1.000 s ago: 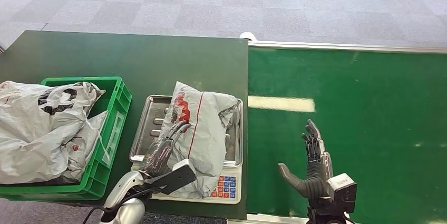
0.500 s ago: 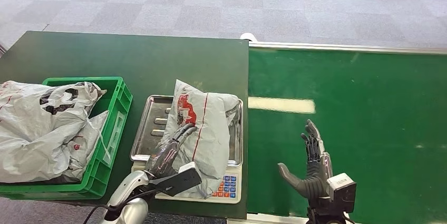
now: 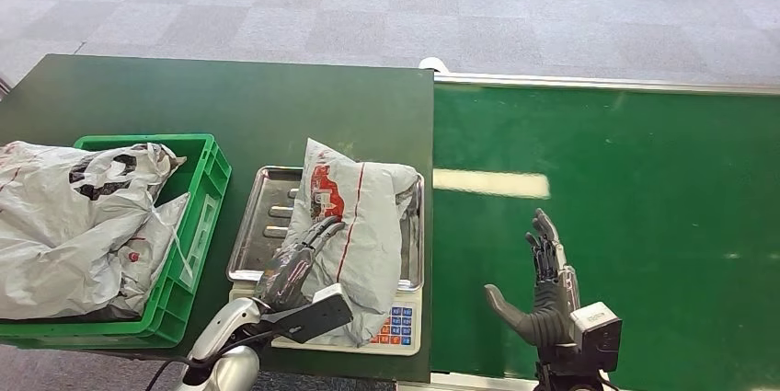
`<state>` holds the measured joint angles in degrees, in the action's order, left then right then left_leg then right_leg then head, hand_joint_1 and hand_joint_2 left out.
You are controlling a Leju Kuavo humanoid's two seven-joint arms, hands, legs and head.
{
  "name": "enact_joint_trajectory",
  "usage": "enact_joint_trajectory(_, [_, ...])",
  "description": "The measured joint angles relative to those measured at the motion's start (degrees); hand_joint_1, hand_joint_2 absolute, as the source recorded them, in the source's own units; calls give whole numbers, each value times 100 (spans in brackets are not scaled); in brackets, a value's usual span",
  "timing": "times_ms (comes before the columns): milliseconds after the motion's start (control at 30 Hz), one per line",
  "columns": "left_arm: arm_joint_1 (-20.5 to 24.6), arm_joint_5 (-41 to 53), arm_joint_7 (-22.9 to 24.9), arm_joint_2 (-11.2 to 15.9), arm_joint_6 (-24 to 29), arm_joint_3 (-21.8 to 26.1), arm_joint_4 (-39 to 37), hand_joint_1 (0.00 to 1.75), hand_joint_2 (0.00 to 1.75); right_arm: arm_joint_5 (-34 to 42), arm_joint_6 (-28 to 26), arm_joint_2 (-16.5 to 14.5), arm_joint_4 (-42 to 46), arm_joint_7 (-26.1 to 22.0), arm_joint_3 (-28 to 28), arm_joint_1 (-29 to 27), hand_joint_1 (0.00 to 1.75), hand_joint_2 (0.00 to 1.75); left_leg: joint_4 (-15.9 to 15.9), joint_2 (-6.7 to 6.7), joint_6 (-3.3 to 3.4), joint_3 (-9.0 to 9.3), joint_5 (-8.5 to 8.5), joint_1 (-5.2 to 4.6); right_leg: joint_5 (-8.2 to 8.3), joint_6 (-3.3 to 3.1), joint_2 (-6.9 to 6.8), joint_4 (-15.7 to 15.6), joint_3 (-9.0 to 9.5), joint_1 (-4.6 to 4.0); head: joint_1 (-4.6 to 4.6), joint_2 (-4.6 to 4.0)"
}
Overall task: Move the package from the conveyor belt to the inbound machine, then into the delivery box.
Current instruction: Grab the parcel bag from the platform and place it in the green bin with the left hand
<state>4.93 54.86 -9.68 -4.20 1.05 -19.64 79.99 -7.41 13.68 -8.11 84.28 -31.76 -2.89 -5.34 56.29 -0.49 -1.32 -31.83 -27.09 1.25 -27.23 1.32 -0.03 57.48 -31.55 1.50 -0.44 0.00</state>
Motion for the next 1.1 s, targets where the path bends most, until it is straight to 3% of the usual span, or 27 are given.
enact_joint_trajectory(1067, [8, 0, 0, 2, 0, -8, -24, 21, 175, 0, 0, 0, 0, 1, 2, 0, 0, 175, 0, 0, 0, 4, -1, 0, 0, 0, 0, 0, 5, 0, 0, 0])
enact_joint_trajectory(1100, [8, 0, 0, 2, 0, -8, -25, 59, 175, 0, 0, 0, 0, 0, 2, 0, 0, 175, 0, 0, 0, 4, -1, 0, 0, 0, 0, 0, 5, 0, 0, 0])
